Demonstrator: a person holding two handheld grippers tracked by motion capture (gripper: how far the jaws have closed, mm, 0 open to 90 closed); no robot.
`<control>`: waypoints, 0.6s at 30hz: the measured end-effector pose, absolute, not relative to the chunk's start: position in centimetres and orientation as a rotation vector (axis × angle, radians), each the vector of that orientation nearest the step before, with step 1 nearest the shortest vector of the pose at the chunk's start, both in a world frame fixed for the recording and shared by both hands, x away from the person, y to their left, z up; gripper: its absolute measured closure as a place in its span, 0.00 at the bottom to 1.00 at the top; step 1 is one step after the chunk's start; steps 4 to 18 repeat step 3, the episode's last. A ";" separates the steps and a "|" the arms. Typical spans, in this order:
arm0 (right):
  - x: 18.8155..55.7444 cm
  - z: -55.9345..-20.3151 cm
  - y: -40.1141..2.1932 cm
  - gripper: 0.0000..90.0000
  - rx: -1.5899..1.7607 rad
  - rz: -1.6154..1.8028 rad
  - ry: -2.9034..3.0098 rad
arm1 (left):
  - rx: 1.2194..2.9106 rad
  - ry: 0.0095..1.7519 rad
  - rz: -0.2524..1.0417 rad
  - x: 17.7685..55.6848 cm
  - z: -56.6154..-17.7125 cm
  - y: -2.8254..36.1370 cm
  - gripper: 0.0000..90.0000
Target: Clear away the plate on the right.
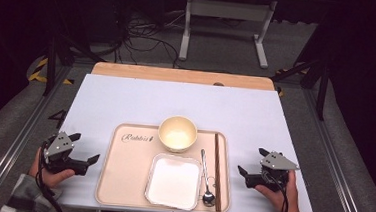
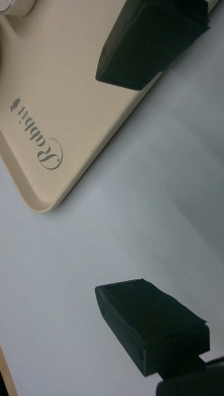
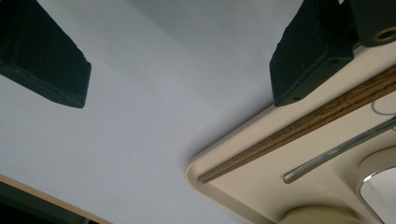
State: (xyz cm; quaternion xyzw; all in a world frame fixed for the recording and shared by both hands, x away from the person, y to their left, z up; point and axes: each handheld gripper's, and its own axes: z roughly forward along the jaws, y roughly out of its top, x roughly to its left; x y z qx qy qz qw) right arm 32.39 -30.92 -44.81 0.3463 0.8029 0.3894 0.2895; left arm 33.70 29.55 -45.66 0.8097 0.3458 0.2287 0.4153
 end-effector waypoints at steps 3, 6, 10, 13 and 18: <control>32.6 -45.0 -31.1 0.07 0.954 1.033 2.137 | 2.037 0.877 0.589 33.8 -45.6 29.6 0.03; 32.6 -45.0 -31.1 0.07 0.954 1.033 2.137 | 2.037 0.877 0.589 33.8 -45.6 29.6 0.03; 32.6 -45.0 -31.1 0.07 0.954 1.033 2.137 | 2.037 0.877 0.589 33.8 -45.6 29.6 0.03; 32.6 -45.0 -31.1 0.07 0.954 1.033 2.137 | 2.037 0.877 0.589 33.8 -45.6 29.6 0.03; 32.6 -45.0 -31.1 0.07 0.954 1.033 2.137 | 2.037 0.877 0.589 33.8 -45.6 29.6 0.03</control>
